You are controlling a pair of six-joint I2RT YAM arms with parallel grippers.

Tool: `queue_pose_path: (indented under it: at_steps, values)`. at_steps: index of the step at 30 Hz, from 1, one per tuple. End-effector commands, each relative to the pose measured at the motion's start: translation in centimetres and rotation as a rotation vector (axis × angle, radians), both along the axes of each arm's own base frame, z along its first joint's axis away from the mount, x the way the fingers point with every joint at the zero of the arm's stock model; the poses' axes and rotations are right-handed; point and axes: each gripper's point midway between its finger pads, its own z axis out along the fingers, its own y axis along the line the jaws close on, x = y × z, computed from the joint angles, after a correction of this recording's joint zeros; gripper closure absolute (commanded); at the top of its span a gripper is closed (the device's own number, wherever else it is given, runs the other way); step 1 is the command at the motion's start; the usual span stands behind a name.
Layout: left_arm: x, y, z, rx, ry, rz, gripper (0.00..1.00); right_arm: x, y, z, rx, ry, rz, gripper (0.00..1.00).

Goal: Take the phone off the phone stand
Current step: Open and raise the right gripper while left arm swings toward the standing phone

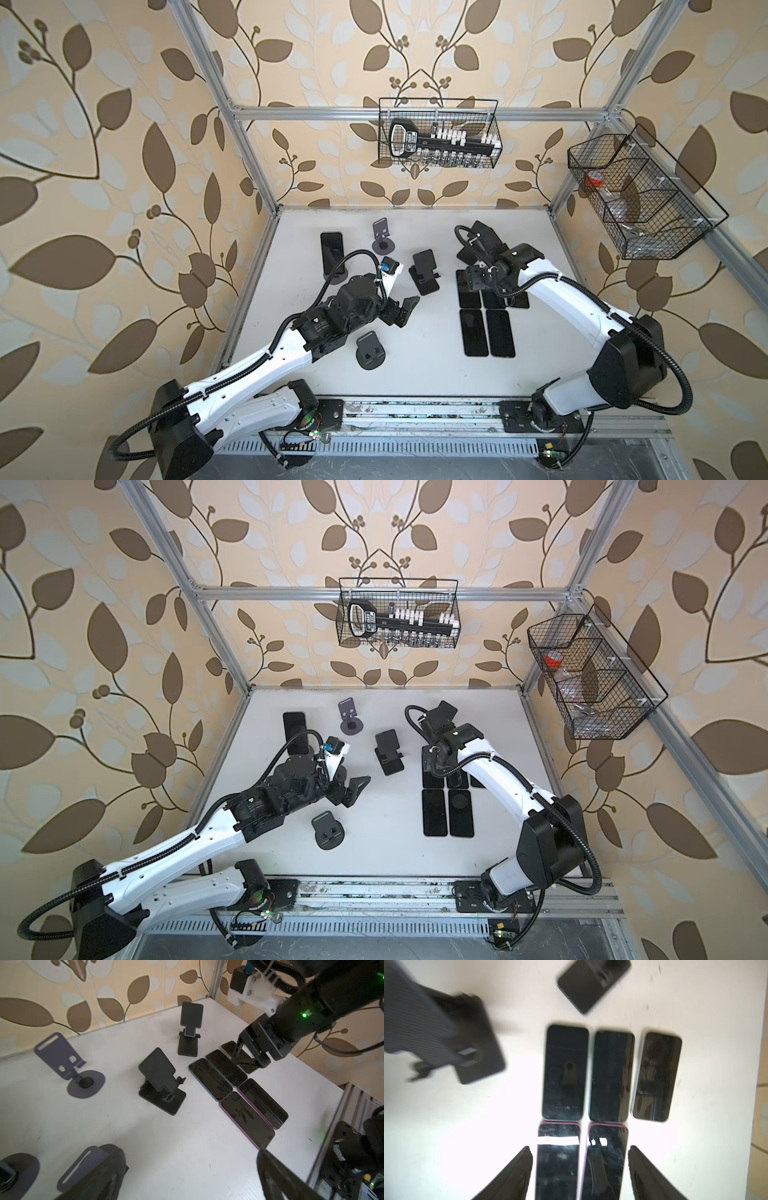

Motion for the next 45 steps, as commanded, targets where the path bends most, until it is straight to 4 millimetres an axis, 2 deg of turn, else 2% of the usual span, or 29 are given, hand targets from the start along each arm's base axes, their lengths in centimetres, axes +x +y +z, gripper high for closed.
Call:
queue_pose_path:
  at_steps: [1, 5, 10, 17, 26, 30, 35, 40, 45]
  values:
    - [0.7, 2.7, 2.9, 0.009, -0.074, 0.137, 0.01, 1.9, 2.1, 4.2, -0.039, -0.188, 0.03, 0.28]
    - [0.4, 4.6, 3.5, 0.04, -0.089, 0.19, 0.01, 2.1, 8.0, 7.6, -0.052, -0.365, 0.135, 0.28]
    - [-0.5, 6.7, 4.0, 0.034, -0.091, 0.244, 0.01, 1.8, 14.1, 9.6, 0.004, -0.455, 0.224, 0.29]
    - [-2.0, 9.9, 3.9, 0.039, -0.083, 0.319, 0.01, 1.5, 21.5, 11.2, 0.064, -0.536, 0.336, 0.29]
    - [-4.1, 14.8, 3.8, 0.051, -0.1, 0.442, 0.02, 1.9, 29.5, 12.4, 0.166, -0.601, 0.434, 0.29]
    - [-4.9, 16.8, 3.4, 0.059, -0.102, 0.496, 0.02, 1.8, 32.5, 12.9, 0.21, -0.631, 0.463, 0.29]
    - [-5.6, 19.0, 2.7, 0.068, -0.12, 0.562, 0.02, 1.5, 35.8, 12.4, 0.249, -0.639, 0.5, 0.29]
    - [-6.2, 20.6, 2.0, 0.066, -0.135, 0.619, 0.02, 1.8, 38.3, 11.4, 0.282, -0.644, 0.52, 0.29]
    - [-6.3, 21.9, 2.3, 0.048, -0.197, 0.67, 0.02, 2.2, 40.1, 10.4, 0.309, -0.66, 0.537, 0.28]
